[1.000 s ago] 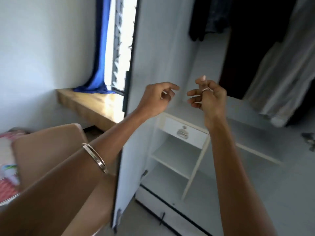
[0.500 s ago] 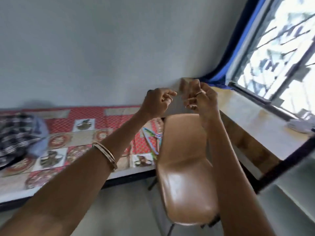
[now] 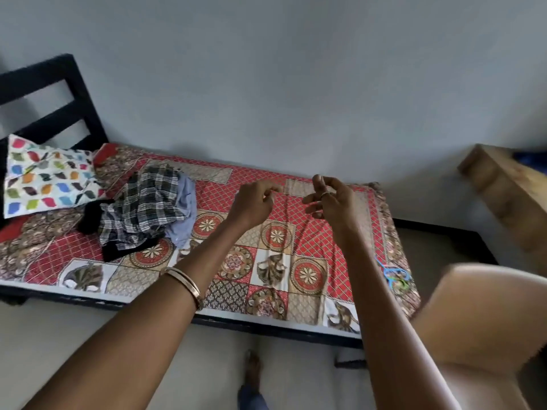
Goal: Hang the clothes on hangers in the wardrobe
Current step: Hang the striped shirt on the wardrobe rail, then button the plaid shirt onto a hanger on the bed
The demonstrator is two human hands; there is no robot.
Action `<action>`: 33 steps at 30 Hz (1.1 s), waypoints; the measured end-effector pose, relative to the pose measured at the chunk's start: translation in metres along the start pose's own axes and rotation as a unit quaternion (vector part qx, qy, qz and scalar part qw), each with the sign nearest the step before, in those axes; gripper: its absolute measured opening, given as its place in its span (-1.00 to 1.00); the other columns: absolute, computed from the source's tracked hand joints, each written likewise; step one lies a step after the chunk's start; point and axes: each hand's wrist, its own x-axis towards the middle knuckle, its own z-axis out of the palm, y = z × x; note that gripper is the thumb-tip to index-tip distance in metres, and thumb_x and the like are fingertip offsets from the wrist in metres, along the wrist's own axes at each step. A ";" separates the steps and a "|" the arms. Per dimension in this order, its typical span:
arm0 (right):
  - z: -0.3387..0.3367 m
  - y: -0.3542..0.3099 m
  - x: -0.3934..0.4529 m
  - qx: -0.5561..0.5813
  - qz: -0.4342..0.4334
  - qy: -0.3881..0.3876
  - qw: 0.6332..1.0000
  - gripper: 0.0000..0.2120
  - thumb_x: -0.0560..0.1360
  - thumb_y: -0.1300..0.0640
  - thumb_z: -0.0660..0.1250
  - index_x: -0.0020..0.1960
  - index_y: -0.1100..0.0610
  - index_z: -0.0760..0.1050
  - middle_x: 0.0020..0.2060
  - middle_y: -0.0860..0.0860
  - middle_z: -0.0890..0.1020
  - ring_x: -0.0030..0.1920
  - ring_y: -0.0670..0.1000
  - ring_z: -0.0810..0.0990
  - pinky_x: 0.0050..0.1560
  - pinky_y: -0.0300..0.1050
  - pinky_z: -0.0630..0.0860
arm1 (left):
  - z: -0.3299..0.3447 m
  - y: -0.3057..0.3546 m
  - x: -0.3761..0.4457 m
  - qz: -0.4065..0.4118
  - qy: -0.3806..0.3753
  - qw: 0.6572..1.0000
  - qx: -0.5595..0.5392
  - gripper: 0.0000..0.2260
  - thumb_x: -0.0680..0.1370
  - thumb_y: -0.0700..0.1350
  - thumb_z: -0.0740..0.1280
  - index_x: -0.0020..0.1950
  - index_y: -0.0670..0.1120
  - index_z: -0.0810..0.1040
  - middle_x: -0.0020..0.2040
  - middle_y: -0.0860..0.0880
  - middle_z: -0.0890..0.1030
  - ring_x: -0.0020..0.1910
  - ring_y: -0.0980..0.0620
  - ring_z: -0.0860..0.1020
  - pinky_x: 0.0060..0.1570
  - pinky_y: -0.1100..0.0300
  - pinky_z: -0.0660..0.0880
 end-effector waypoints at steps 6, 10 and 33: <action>0.068 0.069 0.118 -0.035 0.049 -0.062 0.996 -0.84 0.60 0.30 0.18 0.11 0.27 0.50 -0.30 0.13 0.65 -0.42 0.01 0.57 -0.48 -0.25 0.41 | 0.008 -0.104 0.078 -0.115 0.031 0.992 -0.045 -0.76 0.52 -0.28 0.32 0.16 -0.12 0.61 -0.03 -0.09 0.67 -0.11 0.04 0.61 -0.22 0.40 0.46; 0.114 0.087 0.198 -0.052 0.067 -0.110 0.990 -0.80 0.57 0.38 0.16 0.09 0.24 0.52 -0.26 0.16 0.67 -0.38 0.01 0.61 -0.45 -0.22 0.45 | -0.004 -0.151 0.135 -0.186 0.049 0.979 -0.072 -0.72 0.53 -0.29 0.31 0.22 -0.09 0.57 -0.18 -0.02 0.57 -0.28 0.10 0.50 -0.30 0.30 0.39; 0.556 0.354 0.464 -0.283 0.243 -0.317 0.872 -0.70 0.45 0.07 0.35 0.13 0.18 0.55 -0.04 0.12 0.65 -0.05 0.09 0.61 -0.05 -0.10 0.54 | -0.138 -0.613 0.264 -0.555 0.130 0.812 -0.125 -0.84 0.55 -0.26 0.31 0.08 -0.13 0.63 -0.06 -0.11 0.65 -0.06 -0.25 0.63 -0.11 -0.12 0.60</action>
